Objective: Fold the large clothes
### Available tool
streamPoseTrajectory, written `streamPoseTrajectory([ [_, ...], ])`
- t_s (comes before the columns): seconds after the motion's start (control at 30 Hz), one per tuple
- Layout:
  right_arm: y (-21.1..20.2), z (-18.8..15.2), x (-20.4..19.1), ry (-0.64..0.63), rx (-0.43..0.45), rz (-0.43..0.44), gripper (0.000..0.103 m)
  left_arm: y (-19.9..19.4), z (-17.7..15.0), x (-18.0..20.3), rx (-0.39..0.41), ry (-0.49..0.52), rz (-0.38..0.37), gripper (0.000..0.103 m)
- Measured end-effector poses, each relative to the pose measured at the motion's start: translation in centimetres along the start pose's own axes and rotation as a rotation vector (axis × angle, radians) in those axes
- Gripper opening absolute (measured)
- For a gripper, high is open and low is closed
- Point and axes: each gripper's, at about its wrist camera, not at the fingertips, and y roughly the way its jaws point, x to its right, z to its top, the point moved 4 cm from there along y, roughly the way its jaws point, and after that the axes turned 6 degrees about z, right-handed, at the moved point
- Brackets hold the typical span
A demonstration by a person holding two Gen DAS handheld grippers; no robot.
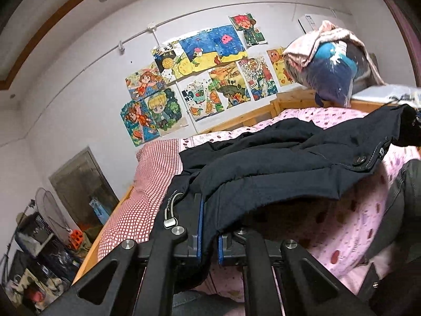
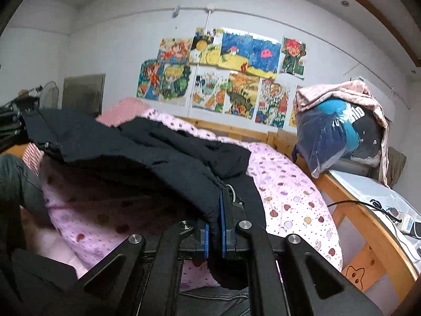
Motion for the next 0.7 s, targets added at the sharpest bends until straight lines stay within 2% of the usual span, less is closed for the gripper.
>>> streamPoseTrajectory([
  [0.3,0.8,2.5,1.9,0.127,0.027,0.072,0.006,1.2,1.7,-2.1,-0.096,-0.183,-0.142,0.008],
  [0.7,4.3,7.3,2.9,0.137,0.102,0.082,0.006,4.0,5.7,-3.5,-0.072,-0.217,-0.172,0.008],
])
